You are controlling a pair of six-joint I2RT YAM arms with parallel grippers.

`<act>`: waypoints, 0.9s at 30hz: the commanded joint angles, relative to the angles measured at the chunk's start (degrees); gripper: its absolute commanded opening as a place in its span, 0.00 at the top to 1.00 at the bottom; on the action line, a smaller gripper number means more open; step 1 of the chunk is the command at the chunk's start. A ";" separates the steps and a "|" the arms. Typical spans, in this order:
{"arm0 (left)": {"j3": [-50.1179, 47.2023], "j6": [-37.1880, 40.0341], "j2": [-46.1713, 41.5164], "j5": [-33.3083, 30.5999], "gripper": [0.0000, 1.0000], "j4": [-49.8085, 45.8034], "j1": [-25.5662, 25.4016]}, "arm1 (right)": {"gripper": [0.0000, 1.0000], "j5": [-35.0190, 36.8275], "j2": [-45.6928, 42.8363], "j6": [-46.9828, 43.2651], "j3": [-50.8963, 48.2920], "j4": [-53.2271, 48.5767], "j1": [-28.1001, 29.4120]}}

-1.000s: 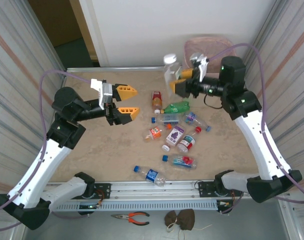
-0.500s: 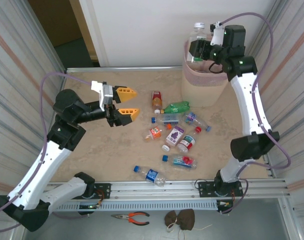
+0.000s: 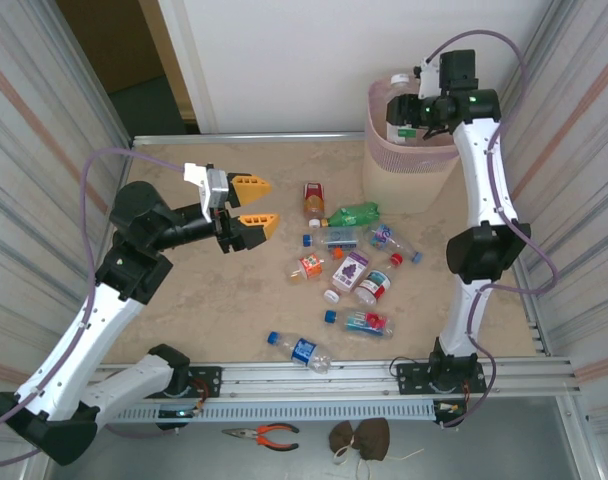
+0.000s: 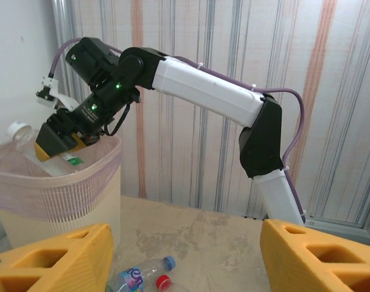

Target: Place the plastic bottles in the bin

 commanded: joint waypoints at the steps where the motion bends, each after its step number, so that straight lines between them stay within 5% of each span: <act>1: -0.61 0.27 -0.51 -1.24 0.35 0.09 0.24 | 0.47 -1.86 2.11 -3.32 1.73 -3.31 -0.29; 16: -1.21 -0.22 -0.39 -2.67 0.35 -0.68 0.93 | 0.38 -3.79 11.02 -5.04 2.51 -4.74 -0.31; 27: -3.00 -4.61 0.18 -5.52 0.35 -1.31 1.20 | 0.23 -1.98 7.11 -4.52 2.87 -4.83 -0.46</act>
